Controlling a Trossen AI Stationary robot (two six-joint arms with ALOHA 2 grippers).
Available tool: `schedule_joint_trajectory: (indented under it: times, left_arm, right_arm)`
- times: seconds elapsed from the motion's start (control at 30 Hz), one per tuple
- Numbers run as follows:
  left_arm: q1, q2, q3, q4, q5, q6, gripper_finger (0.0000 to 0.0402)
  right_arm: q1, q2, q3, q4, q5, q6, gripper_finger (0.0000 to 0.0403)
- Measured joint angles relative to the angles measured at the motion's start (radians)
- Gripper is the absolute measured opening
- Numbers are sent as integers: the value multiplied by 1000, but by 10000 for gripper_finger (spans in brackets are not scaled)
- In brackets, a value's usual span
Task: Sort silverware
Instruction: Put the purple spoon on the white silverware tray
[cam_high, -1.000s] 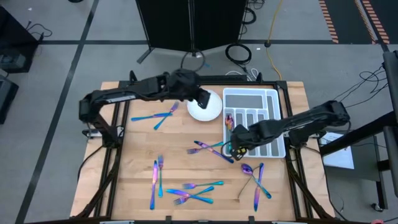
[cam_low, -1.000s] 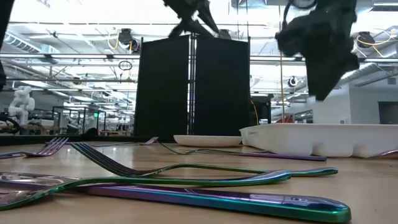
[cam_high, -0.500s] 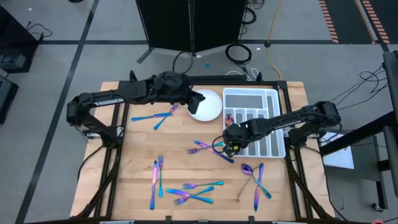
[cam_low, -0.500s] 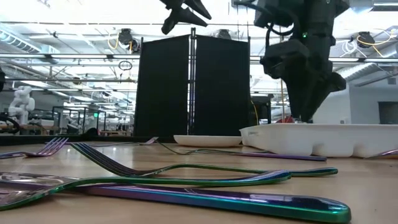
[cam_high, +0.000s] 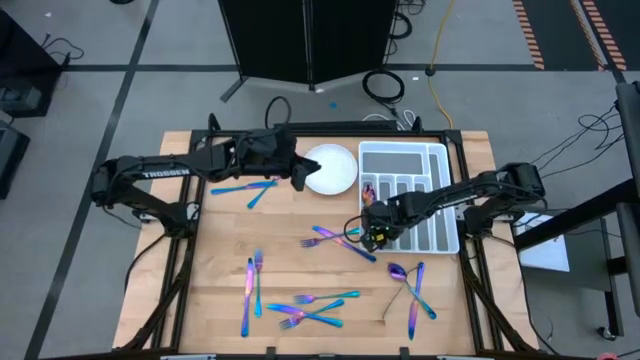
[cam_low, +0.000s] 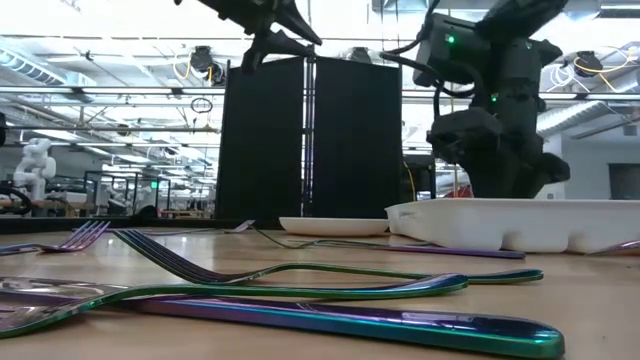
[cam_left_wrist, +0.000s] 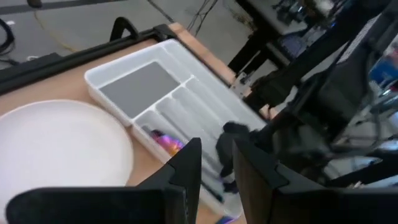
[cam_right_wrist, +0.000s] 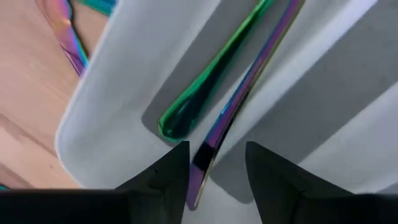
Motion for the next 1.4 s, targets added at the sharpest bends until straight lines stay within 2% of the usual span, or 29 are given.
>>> schedule_joint_trajectory:
  times: [0.13,0.27,0.33,0.53,0.67,0.87,1.03,1.4]
  left_arm:
    - [8,0,-3,3,1,-1,91]
    - [17,0,-3,17,1,3,91]
    - [22,0,-3,18,2,5,91]
    - [35,0,-3,23,20,12,91]
    - [35,0,-3,23,26,26,91]
    - [35,0,-3,22,27,34,91]
    - [35,0,-3,22,51,57,91]
    - [35,0,-3,20,125,104,91]
  right_arm:
    - [7,0,3,-1,-26,15,111]
    - [24,0,26,-15,-37,29,28]
    - [28,0,44,-20,-24,46,11]
    - [29,0,145,-186,70,56,3]
    - [24,-1,195,-308,138,124,1]
    - [21,28,195,-445,111,240,1]
    - [30,71,198,-422,60,264,1]
    - [-5,191,338,-442,59,264,0]
